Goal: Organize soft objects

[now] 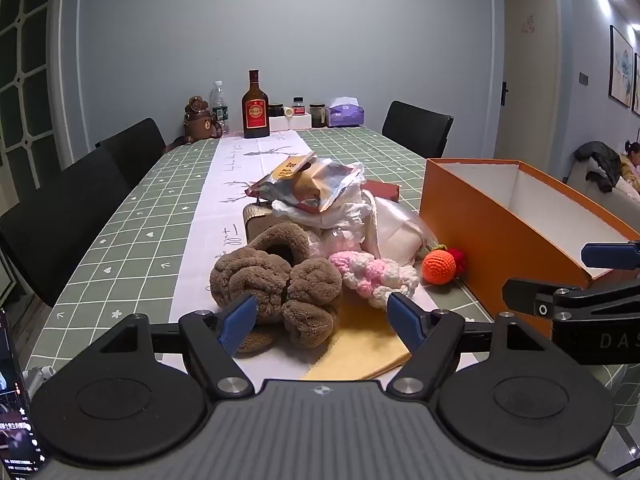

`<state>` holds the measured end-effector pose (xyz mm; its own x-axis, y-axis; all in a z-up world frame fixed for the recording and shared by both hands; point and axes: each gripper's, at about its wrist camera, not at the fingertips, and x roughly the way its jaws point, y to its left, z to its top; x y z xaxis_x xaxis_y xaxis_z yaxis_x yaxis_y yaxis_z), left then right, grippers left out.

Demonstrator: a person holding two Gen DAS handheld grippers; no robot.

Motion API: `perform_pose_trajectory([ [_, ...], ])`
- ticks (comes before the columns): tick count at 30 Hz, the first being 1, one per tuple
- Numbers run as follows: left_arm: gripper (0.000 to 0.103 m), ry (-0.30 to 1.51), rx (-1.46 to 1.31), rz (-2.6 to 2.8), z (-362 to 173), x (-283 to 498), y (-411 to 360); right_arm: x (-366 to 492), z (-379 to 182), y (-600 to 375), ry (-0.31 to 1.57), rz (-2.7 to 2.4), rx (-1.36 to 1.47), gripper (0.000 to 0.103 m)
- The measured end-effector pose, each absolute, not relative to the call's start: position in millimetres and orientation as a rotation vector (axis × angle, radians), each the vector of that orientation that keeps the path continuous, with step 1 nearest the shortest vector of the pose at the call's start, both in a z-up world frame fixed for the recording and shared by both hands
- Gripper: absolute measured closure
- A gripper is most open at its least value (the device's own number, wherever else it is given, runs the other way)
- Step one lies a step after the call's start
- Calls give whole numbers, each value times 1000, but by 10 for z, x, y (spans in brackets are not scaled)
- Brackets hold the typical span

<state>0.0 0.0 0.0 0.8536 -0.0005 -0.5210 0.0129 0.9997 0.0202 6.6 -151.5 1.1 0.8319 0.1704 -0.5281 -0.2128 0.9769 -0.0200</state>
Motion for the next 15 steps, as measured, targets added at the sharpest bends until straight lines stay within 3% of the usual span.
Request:
perform_pose_trajectory([
  [15, 15, 554, 23, -9, 4, -2, 24, 92, -1, -1497, 556, 199, -79, 5],
])
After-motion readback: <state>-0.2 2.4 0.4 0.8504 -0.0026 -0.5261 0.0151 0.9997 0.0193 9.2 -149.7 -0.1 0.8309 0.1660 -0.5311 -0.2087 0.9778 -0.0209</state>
